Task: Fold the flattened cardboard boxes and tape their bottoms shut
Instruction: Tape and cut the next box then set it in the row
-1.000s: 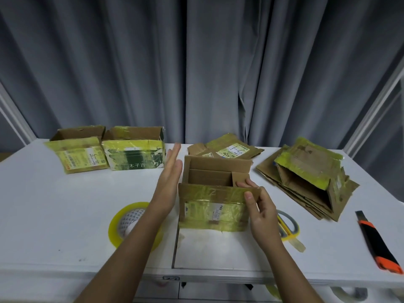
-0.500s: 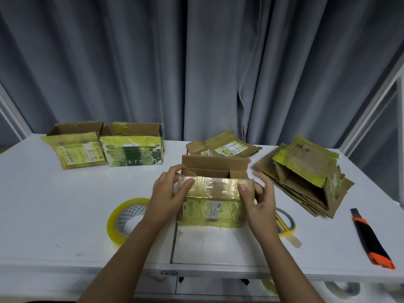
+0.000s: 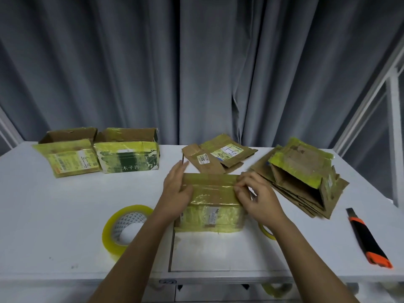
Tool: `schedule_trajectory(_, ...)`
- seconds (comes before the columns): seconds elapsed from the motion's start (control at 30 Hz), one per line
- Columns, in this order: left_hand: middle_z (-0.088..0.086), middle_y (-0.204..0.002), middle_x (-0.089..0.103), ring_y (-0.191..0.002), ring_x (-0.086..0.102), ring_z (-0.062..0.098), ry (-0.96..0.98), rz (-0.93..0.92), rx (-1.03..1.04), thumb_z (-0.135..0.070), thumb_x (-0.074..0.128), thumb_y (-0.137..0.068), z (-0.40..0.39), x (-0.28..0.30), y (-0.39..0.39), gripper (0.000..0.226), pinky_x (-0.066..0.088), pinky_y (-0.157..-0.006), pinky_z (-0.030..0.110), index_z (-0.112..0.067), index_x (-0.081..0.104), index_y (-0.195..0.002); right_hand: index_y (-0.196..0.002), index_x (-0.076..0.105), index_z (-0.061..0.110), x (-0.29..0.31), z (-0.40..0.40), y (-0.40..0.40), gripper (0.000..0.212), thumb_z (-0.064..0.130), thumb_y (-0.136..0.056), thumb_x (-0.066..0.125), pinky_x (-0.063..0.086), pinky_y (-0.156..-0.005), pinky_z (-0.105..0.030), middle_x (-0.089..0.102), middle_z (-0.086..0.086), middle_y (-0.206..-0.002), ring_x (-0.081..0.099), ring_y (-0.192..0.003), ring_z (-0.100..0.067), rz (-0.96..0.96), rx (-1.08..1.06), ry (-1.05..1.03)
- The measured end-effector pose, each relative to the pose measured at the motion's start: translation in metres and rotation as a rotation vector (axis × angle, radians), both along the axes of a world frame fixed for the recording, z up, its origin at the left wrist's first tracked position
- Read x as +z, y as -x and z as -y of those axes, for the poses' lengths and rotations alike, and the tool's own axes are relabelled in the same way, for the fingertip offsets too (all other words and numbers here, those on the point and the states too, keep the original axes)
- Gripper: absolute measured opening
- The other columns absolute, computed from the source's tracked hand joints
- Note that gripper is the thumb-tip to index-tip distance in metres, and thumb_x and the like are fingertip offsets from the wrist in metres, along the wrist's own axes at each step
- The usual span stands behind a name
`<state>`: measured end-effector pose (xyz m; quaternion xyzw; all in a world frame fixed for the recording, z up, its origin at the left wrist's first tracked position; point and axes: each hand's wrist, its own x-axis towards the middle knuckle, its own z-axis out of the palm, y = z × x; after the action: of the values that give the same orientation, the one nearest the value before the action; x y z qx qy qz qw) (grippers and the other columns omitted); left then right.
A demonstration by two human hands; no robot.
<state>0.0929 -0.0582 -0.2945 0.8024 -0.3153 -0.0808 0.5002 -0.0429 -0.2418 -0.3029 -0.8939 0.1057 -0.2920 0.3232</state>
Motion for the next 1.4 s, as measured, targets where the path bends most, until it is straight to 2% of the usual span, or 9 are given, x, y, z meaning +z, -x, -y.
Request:
schedule_trajectory(0.13,-0.008,-0.128,0.051,-0.117,0.045,0.009,0.106,-0.137,0.119,-0.029,0.039,-0.101,0.011,0.007,0.007,0.035,0.034,-0.099,0.024,-0.024,0.047,-0.134,-0.076,0.062,0.012,-0.005,-0.006,-0.006,0.025,0.032,-0.091,0.061,0.040,-0.085,-0.021,0.056,0.012,-0.095,0.051,-0.101,-0.008,0.008,-0.093,-0.135)
schedule_trajectory(0.23,-0.002,-0.133,0.049,-0.114,0.048,0.012,0.213,-0.252,0.246,-0.021,0.054,-0.095,0.015,0.006,0.006,0.044,0.038,-0.094,0.025,-0.024,0.043,-0.137,-0.074,0.063,0.012,-0.006,-0.018,-0.014,0.016,0.018,-0.088,0.068,0.040,-0.085,-0.025,0.057,0.006,-0.099,0.053,-0.097,0.000,0.080,-0.161,-0.420)
schedule_trajectory(0.3,0.002,-0.144,0.039,-0.124,0.046,0.019,0.181,-0.377,0.242,-0.024,0.054,-0.095,0.014,0.004,0.002,0.053,0.040,-0.103,0.035,-0.026,0.033,-0.143,-0.095,0.064,0.020,-0.007,-0.022,-0.013,0.011,0.015,-0.087,0.069,0.040,-0.088,-0.028,0.056,0.006,-0.111,0.052,-0.101,0.002,0.098,-0.220,-0.496)
schedule_trajectory(0.4,0.001,-0.156,0.023,-0.139,0.031,0.024,-0.029,-0.529,0.119,-0.039,0.040,-0.100,0.006,0.002,-0.006,0.060,0.028,-0.114,0.038,-0.025,0.013,-0.152,-0.141,0.042,0.025,-0.001,-0.025,-0.011,0.055,0.021,-0.091,0.064,0.038,-0.098,-0.027,0.042,0.013,-0.133,0.044,-0.118,-0.004,0.034,-0.230,-0.742)
schedule_trajectory(0.53,-0.002,-0.157,0.020,-0.140,0.029,0.022,0.084,-0.593,0.101,-0.037,0.032,-0.102,0.003,0.005,-0.004,0.056,0.027,-0.115,0.038,-0.027,0.008,-0.152,-0.147,0.034,0.027,0.002,-0.026,-0.017,0.049,0.019,-0.100,0.047,0.044,-0.074,-0.018,0.058,0.019,-0.114,0.056,-0.093,0.002,-0.046,-0.107,-1.069)
schedule_trajectory(0.6,-0.002,-0.156,0.023,-0.140,0.028,0.021,0.120,-0.527,0.157,-0.037,0.031,-0.102,0.006,0.006,0.005,0.055,0.026,-0.113,0.035,-0.025,0.011,-0.152,-0.147,0.035,0.028,0.002,-0.021,-0.020,0.048,0.017,-0.101,0.045,0.048,-0.076,-0.021,0.061,0.016,-0.107,0.060,-0.096,-0.002,-0.053,-0.073,-1.127)
schedule_trajectory(0.83,0.008,-0.146,0.039,-0.127,0.043,0.025,0.153,-0.422,0.250,-0.029,0.039,-0.101,0.012,0.004,0.008,0.045,0.037,-0.098,0.031,-0.024,0.030,-0.144,-0.146,0.037,0.032,0.009,-0.012,-0.028,0.047,0.029,-0.101,0.047,0.039,-0.105,-0.028,0.050,0.012,-0.138,0.051,-0.123,-0.012,-0.164,-0.073,-0.921)
schedule_trajectory(1.13,0.003,-0.115,0.052,-0.084,0.052,0.012,0.155,-0.400,0.220,-0.025,0.036,-0.102,0.015,0.001,0.001,0.039,0.043,-0.067,0.025,-0.023,0.031,-0.141,-0.143,0.045,0.017,0.007,-0.034,-0.037,0.043,0.021,-0.100,0.050,0.038,-0.095,-0.021,0.052,0.003,-0.137,0.049,-0.118,-0.010,-0.008,-0.262,-0.777)
schedule_trajectory(1.4,0.007,-0.153,0.026,-0.139,0.030,0.025,0.039,-0.338,0.196,-0.028,0.038,-0.102,0.016,-0.005,-0.011,0.054,0.026,-0.112,0.034,-0.016,0.017,-0.150,-0.136,0.054,0.016,0.005,-0.030,-0.044,0.038,0.017,-0.098,0.052,0.038,-0.100,-0.022,0.056,-0.001,-0.136,0.051,-0.124,-0.017,-0.023,-0.325,-0.743)
